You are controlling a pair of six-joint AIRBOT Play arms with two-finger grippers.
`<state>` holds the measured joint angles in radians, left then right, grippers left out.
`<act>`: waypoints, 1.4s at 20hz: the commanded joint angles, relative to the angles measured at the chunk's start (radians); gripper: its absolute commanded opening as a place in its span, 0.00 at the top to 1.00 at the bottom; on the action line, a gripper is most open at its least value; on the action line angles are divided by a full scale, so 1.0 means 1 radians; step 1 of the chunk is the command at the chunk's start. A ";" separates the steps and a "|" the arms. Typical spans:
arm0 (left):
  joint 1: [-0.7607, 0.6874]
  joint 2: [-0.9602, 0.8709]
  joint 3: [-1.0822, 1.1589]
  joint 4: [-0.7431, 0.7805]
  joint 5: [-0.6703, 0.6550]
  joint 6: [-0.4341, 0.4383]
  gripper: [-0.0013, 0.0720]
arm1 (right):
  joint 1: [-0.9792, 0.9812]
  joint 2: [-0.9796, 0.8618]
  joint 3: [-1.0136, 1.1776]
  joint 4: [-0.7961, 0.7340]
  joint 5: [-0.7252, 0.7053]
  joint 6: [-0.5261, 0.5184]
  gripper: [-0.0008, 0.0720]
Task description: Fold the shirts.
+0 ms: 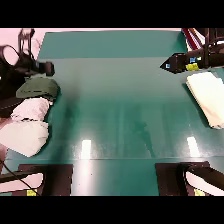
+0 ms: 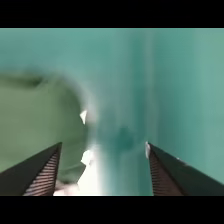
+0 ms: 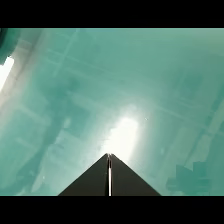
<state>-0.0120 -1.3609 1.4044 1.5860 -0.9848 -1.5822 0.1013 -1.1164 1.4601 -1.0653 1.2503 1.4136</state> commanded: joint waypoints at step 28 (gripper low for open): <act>-0.719 0.129 0.435 0.000 -0.198 0.146 0.95 | 0.001 0.010 0.459 0.000 0.018 0.000 0.96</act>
<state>-0.5461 -1.1492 1.8305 1.6329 -1.1633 -1.4574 0.1017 -1.1061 1.8828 -1.0657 1.2499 1.4136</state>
